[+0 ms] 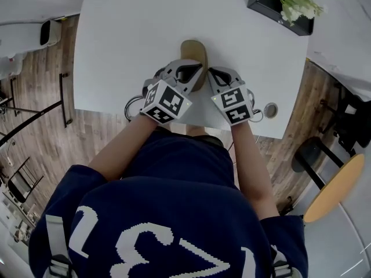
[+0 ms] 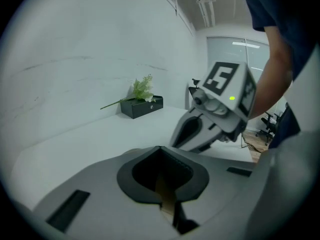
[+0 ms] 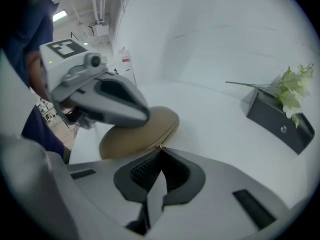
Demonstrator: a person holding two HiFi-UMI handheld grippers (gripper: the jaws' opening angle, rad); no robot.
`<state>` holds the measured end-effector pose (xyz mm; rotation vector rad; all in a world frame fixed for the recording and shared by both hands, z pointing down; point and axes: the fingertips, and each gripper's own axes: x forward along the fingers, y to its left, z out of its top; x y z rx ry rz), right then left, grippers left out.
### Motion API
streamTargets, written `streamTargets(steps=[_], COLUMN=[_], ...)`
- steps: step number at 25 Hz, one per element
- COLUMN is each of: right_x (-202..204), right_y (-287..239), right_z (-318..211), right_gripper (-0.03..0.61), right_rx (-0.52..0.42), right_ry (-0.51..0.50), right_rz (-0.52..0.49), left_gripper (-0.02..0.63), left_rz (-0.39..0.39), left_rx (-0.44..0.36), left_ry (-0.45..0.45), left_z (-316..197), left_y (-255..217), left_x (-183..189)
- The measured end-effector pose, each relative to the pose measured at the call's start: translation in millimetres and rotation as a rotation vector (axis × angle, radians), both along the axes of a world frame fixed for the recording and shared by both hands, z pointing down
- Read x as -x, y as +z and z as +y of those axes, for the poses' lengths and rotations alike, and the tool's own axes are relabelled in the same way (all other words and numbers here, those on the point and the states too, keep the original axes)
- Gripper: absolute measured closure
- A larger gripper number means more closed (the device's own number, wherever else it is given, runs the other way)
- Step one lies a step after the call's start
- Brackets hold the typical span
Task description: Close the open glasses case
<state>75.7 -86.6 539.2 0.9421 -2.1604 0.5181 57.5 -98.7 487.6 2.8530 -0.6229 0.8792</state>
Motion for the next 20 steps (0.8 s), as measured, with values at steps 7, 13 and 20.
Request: streamTargets(steps=[7,13,20], right_x=[-3,25,19], right_y=[-5,-6,-3], right_z=[-19,62,62], right_gripper=[0.557,0.556,0.557], right_rx=[-0.027,0.082,0.079], right_ry=[-0.062,-0.033,0.068], right_rz=[0.052,-0.091,-0.111], left_gripper=[0.601,0.601,0.601], left_rz=[-0.074,-0.141,-0.05], left_rx=[0.06,0.126,0.068], left_ry=[0.089,0.108,0.049], left_z=[10,40,43], left_y=[1,2,2], left_x=[1,15,23])
